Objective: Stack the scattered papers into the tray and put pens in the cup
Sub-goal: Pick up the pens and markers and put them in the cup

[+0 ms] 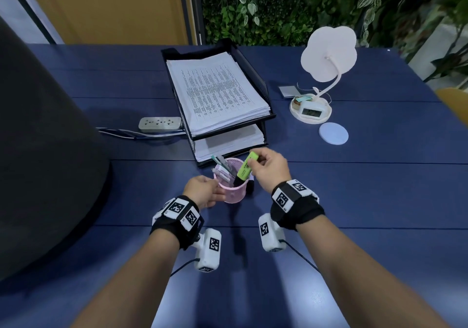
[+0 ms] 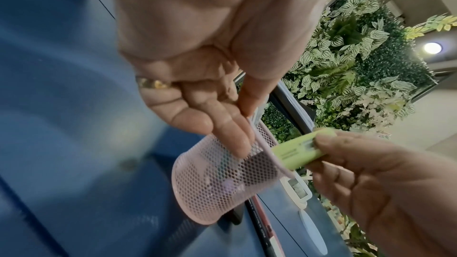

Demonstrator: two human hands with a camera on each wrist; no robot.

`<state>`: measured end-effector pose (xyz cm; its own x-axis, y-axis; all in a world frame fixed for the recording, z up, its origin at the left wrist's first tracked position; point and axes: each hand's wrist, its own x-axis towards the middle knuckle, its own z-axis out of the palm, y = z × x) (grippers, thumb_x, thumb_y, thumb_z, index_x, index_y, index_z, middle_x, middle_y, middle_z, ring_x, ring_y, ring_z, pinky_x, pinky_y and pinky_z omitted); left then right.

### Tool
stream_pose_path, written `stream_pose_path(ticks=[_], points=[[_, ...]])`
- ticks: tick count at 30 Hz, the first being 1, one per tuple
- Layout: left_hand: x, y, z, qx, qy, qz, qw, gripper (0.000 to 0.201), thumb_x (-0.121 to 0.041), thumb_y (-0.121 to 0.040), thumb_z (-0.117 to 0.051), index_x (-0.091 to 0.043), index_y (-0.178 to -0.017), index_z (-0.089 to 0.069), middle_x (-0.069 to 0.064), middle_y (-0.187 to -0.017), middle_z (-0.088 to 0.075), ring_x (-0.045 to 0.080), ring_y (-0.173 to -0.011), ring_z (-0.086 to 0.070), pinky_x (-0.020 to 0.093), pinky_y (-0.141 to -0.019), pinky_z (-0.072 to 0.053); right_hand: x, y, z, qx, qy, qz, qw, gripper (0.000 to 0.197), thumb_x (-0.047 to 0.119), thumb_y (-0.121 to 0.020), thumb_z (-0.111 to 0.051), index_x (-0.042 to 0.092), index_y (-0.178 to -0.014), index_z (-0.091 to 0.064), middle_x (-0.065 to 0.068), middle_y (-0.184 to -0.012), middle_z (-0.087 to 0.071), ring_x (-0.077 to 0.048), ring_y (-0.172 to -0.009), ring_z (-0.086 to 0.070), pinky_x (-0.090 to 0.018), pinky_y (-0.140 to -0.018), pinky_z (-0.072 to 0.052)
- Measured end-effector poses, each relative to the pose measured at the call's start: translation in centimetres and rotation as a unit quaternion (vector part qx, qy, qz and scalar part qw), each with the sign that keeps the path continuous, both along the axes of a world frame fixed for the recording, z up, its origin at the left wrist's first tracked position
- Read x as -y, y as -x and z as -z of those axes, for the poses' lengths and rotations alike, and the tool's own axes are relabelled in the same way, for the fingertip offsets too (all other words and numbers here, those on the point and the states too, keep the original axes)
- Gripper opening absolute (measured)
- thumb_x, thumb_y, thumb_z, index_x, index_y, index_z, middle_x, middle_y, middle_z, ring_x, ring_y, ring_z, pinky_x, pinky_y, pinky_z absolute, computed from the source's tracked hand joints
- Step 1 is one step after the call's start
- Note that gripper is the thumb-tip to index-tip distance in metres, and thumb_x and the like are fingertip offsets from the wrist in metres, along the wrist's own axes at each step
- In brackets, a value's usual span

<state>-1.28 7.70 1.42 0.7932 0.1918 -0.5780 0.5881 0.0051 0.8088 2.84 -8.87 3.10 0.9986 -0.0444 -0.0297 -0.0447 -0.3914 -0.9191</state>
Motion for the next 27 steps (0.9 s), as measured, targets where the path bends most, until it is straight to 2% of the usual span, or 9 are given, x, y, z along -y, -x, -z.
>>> stream_pose_path(ticks=[5,8,10,12,15,19,21,24,27], points=[[-0.4,0.0,-0.4,-0.012,-0.036,0.028,0.999,0.02,-0.022,-0.09,-0.061,-0.016,-0.074,-0.051,0.002,-0.068,-0.066,0.009,-0.044,-0.057,0.019,-0.047,-0.03,-0.3,0.9,1.4,-0.033,0.096,-0.039,0.994,0.015,0.018,-0.079,-0.069,0.021,-0.093,-0.067,0.005,-0.076,-0.063,-0.014,-0.073,-0.059,-0.035,-0.08,-0.054],[-0.6,-0.6,-0.5,0.014,-0.065,0.014,0.998,0.019,-0.011,-0.086,-0.064,-0.018,-0.075,-0.049,0.004,-0.068,-0.061,0.011,-0.046,-0.051,0.015,-0.04,-0.031,-0.1,0.9,1.9,-0.024,0.109,-0.056,0.992,0.015,0.017,-0.079,-0.071,0.015,-0.094,-0.072,0.011,-0.071,-0.056,-0.013,-0.074,-0.056,-0.029,-0.082,-0.051],[-0.7,-1.2,-0.7,0.038,-0.074,0.007,0.997,0.021,-0.004,-0.086,-0.061,-0.019,-0.077,-0.049,0.005,-0.067,-0.059,0.006,-0.039,-0.051,0.013,-0.035,-0.032,0.3,0.9,1.8,-0.01,0.113,-0.046,0.993,0.012,0.02,-0.084,-0.066,0.013,-0.09,-0.073,0.007,-0.071,-0.055,-0.015,-0.074,-0.055,-0.024,-0.078,-0.045],[-0.7,-1.6,-0.7,0.052,-0.075,0.009,0.996,0.02,0.001,-0.086,-0.058,-0.016,-0.079,-0.05,0.006,-0.066,-0.058,0.001,-0.033,-0.049,0.013,-0.034,-0.034,1.0,0.6,2.0,-0.002,0.119,-0.012,0.993,0.015,0.021,-0.088,-0.059,0.012,-0.089,-0.071,-0.006,-0.081,-0.065,-0.023,-0.082,-0.059,-0.026,-0.078,-0.044],[-0.7,-2.0,-0.6,0.051,-0.067,0.02,0.996,0.018,0.005,-0.087,-0.056,-0.012,-0.084,-0.051,0.008,-0.065,-0.057,0.0,-0.033,-0.05,0.013,-0.036,-0.039,2.8,-0.1,2.9,-0.042,0.189,0.041,0.98,0.018,0.016,-0.09,-0.052,0.01,-0.095,-0.069,-0.012,-0.096,-0.069,-0.03,-0.093,-0.062,-0.03,-0.078,-0.047],[-0.7,-2.2,-0.4,0.039,-0.057,0.033,0.997,0.018,0.004,-0.088,-0.053,-0.013,-0.084,-0.051,0.009,-0.066,-0.059,0.002,-0.036,-0.055,0.014,-0.04,-0.045,5.3,-0.5,5.1,-0.138,0.367,0.0,0.92,0.023,0.013,-0.091,-0.048,0.009,-0.11,-0.061,-0.014,-0.113,-0.059,-0.035,-0.11,-0.051,-0.036,-0.082,-0.046],[-0.6,-2.3,-0.4,0.037,-0.047,0.034,0.998,0.016,0.005,-0.089,-0.051,-0.011,-0.086,-0.051,0.01,-0.066,-0.059,0.003,-0.036,-0.055,0.015,-0.04,-0.044,5.8,-0.4,6.1,-0.172,0.407,-0.035,0.897,0.027,0.014,-0.091,-0.048,0.011,-0.117,-0.054,-0.011,-0.12,-0.054,-0.033,-0.115,-0.045,-0.04,-0.087,-0.043],[-0.6,-2.5,-0.5,0.035,-0.042,0.041,0.998,0.018,0.006,-0.089,-0.049,-0.011,-0.085,-0.051,0.01,-0.065,-0.058,0.004,-0.036,-0.056,0.016,-0.04,-0.044,5.9,-0.3,6.8,-0.187,0.431,-0.039,0.882,0.031,0.018,-0.092,-0.05,0.015,-0.123,-0.051,-0.008,-0.123,-0.052,-0.03,-0.118,-0.042,-0.043,-0.09,-0.043],[-0.8,-2.6,-0.4,0.031,-0.045,0.044,0.998,0.018,0.004,-0.088,-0.051,-0.013,-0.083,-0.052,0.01,-0.066,-0.06,0.005,-0.038,-0.057,0.017,-0.043,-0.046,5.7,-0.5,6.8,-0.193,0.406,-0.005,0.893,0.026,0.025,-0.09,-0.055,0.012,-0.112,-0.056,-0.009,-0.115,-0.057,-0.03,-0.113,-0.047,-0.04,-0.087,-0.045]])
